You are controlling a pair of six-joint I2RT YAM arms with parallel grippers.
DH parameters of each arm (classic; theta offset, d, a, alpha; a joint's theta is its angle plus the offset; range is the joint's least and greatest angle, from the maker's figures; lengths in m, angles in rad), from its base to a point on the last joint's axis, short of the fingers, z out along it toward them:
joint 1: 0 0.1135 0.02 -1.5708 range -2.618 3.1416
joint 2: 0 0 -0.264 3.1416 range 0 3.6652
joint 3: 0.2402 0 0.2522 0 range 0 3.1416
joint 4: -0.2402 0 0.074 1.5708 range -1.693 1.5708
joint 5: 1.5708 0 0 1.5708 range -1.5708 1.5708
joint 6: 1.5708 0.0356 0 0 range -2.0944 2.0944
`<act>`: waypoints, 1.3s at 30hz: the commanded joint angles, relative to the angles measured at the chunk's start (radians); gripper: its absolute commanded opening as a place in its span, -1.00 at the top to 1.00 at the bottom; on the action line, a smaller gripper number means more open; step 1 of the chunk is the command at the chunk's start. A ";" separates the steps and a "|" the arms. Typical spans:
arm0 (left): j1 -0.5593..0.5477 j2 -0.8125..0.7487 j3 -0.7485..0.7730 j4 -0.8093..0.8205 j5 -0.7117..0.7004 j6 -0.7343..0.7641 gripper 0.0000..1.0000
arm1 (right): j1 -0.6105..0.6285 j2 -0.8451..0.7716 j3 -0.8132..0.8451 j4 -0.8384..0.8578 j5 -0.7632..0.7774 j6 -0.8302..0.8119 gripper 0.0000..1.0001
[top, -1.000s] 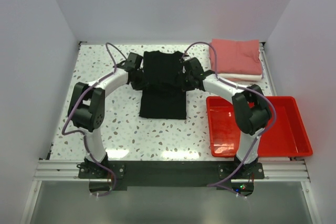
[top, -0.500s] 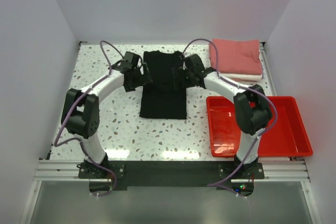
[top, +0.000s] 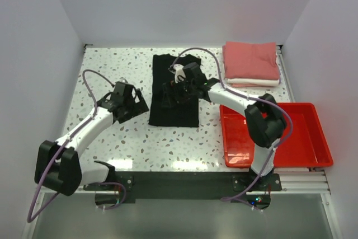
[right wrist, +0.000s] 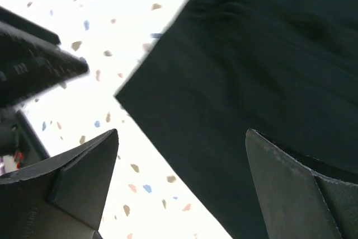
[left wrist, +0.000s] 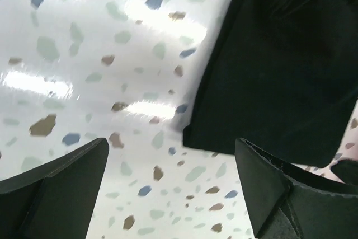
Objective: Fold and stack the t-shirts
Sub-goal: Fold the tshirt
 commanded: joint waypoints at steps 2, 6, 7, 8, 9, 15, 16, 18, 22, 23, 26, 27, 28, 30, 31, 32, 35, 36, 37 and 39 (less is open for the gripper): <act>0.007 -0.122 -0.121 -0.024 -0.014 -0.047 -1.00 | 0.061 0.137 0.141 0.068 -0.077 0.000 -0.98; 0.007 -0.194 -0.178 -0.036 -0.024 -0.061 -1.00 | 0.065 0.255 0.231 0.113 -0.106 0.029 -0.98; 0.007 -0.214 -0.188 -0.035 -0.021 -0.062 -1.00 | 0.064 0.283 0.279 0.111 -0.114 0.032 -0.98; 0.007 -0.224 -0.205 -0.032 -0.018 -0.064 -1.00 | 0.065 0.324 0.300 0.113 -0.114 0.035 -0.98; 0.007 -0.230 -0.213 -0.027 -0.005 -0.064 -1.00 | 0.064 0.344 0.320 0.122 -0.099 0.040 -0.98; 0.006 -0.248 -0.238 -0.027 0.005 -0.051 -1.00 | 0.059 0.434 0.408 0.280 0.047 0.138 -0.98; 0.007 -0.250 -0.241 -0.030 0.006 -0.050 -1.00 | 0.059 0.448 0.422 0.286 0.065 0.142 -0.98; 0.007 -0.254 -0.248 -0.032 0.008 -0.048 -1.00 | 0.056 0.477 0.451 0.300 0.087 0.147 -0.98; 0.007 -0.273 -0.265 -0.030 0.005 -0.047 -1.00 | 0.048 0.502 0.512 0.307 0.124 0.170 -0.98; 0.007 -0.273 -0.267 -0.030 0.002 -0.045 -1.00 | 0.045 0.501 0.520 0.300 0.125 0.171 -0.98; 0.007 -0.262 -0.264 -0.012 0.002 -0.042 -1.00 | 0.042 0.446 0.505 0.278 0.145 0.161 -0.98; 0.007 -0.250 -0.264 -0.003 0.017 -0.041 -1.00 | 0.039 0.421 0.485 0.283 0.174 0.149 -0.98; 0.007 -0.242 -0.262 0.026 0.026 -0.038 -1.00 | 0.039 0.384 0.439 0.281 0.198 0.124 -0.98; 0.007 -0.222 -0.265 0.062 0.061 -0.035 -1.00 | 0.033 0.276 0.388 0.266 0.241 0.104 -0.98; 0.007 -0.196 -0.264 0.097 0.075 -0.032 -1.00 | 0.030 0.237 0.329 0.255 0.295 0.109 -0.98; 0.007 -0.181 -0.262 0.115 0.084 -0.031 -1.00 | 0.024 0.152 0.289 0.252 0.315 0.115 -0.98; 0.007 -0.124 -0.259 0.198 0.146 -0.022 -0.98 | 0.001 0.016 0.092 0.284 0.358 0.147 -0.98; 0.006 -0.110 -0.259 0.223 0.179 -0.021 -0.93 | -0.013 -0.066 0.039 0.307 0.364 0.150 -0.98; 0.006 -0.078 -0.256 0.256 0.192 -0.015 -0.86 | -0.016 -0.112 -0.053 0.310 0.380 0.162 -0.98; 0.006 -0.044 -0.247 0.278 0.216 -0.013 -0.71 | -0.021 -0.223 -0.136 0.315 0.380 0.158 -0.98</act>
